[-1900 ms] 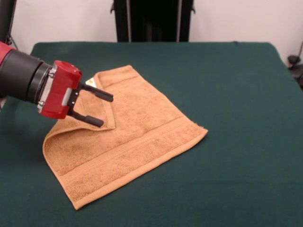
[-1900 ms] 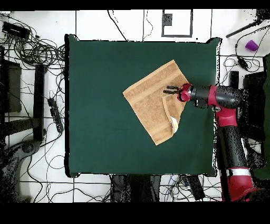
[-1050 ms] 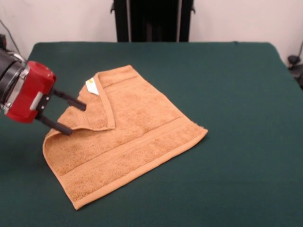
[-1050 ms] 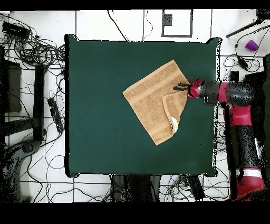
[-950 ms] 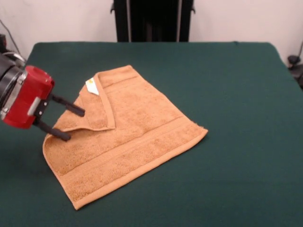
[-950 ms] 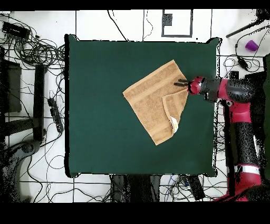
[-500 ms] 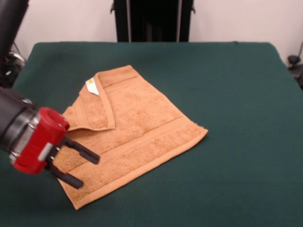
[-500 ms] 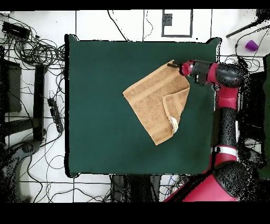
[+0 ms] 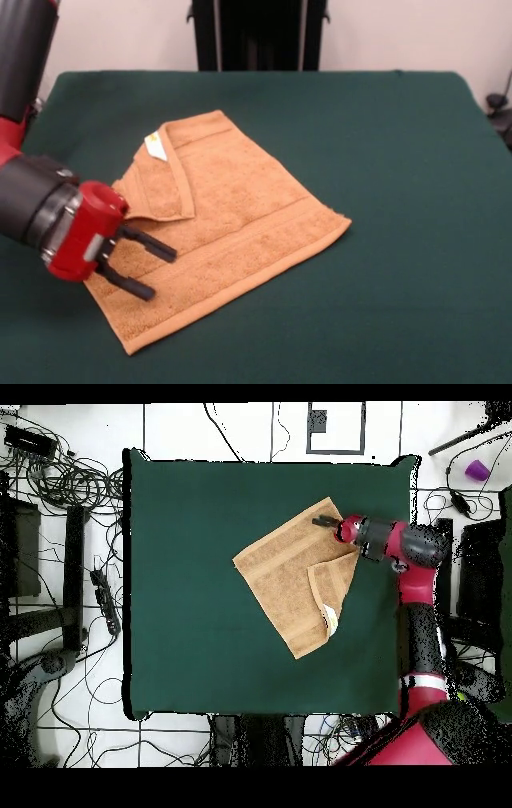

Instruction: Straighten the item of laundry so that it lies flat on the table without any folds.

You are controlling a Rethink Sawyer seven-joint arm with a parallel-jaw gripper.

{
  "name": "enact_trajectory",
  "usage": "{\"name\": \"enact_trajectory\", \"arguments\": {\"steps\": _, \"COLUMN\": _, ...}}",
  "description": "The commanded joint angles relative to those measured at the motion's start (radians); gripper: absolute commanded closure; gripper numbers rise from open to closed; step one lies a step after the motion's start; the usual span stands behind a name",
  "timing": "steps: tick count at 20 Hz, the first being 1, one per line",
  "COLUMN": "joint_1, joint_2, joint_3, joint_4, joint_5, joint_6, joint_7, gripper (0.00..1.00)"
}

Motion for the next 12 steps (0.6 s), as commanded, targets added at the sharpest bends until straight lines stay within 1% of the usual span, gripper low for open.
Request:
{"name": "enact_trajectory", "arguments": {"steps": 1, "joint_1": -0.093, "joint_2": -0.086, "joint_3": -0.029, "joint_4": 0.234, "joint_5": 0.013, "joint_6": -0.087, "joint_7": 0.022, "gripper": 0.00}}
{"name": "enact_trajectory", "arguments": {"steps": 4, "joint_1": -0.144, "joint_2": -0.093, "joint_3": -0.028, "joint_4": 0.280, "joint_5": 0.005, "joint_6": -0.068, "joint_7": -0.004, "gripper": 0.00}}
{"name": "enact_trajectory", "arguments": {"steps": 10, "joint_1": -0.216, "joint_2": -0.062, "joint_3": -0.029, "joint_4": 0.349, "joint_5": -0.012, "joint_6": -0.082, "joint_7": -0.043, "gripper": 0.00}}
{"name": "enact_trajectory", "arguments": {"steps": 12, "joint_1": -0.228, "joint_2": -0.050, "joint_3": -0.027, "joint_4": 0.364, "joint_5": -0.014, "joint_6": -0.084, "joint_7": -0.052, "gripper": 0.00}}
